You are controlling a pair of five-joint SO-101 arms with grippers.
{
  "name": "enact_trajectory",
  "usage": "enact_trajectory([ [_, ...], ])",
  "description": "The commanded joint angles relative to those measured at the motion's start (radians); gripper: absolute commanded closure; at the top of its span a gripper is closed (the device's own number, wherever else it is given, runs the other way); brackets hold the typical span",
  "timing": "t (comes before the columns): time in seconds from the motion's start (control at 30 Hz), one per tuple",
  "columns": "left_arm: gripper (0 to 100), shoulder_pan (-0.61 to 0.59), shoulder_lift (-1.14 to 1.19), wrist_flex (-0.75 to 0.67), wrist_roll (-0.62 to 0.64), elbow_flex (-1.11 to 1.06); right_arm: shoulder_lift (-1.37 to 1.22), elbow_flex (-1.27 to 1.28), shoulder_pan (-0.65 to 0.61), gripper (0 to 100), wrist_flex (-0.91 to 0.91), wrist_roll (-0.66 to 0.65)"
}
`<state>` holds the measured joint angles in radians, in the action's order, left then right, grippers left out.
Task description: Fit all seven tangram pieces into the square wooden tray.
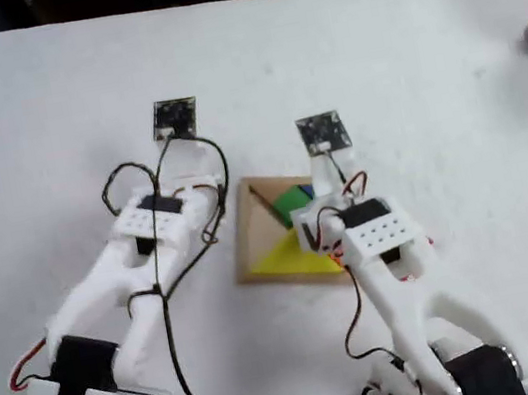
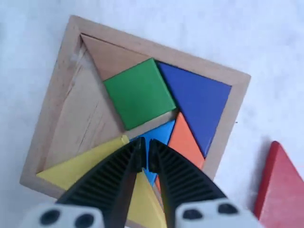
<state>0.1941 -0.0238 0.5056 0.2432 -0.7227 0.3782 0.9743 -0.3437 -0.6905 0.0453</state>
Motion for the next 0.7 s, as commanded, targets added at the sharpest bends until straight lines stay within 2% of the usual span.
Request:
enact_trajectory([
  [0.0,98,0.008,-0.048,-0.026,-0.011,0.009,-0.033,-0.011,-0.007,98.1,0.012,-0.006],
  [0.13,98,0.008,-0.048,-0.026,-0.011,0.009,-0.096,-0.018,-0.005,98.1,0.054,-0.008],
  [0.27,98,0.008,-0.048,-0.026,-0.011,0.009,-0.154,-0.074,0.004,98.1,0.022,-0.008],
  [0.67,98,0.008,-0.048,-0.026,-0.011,0.009,-0.259,-0.184,0.117,98.1,0.024,-0.008],
])
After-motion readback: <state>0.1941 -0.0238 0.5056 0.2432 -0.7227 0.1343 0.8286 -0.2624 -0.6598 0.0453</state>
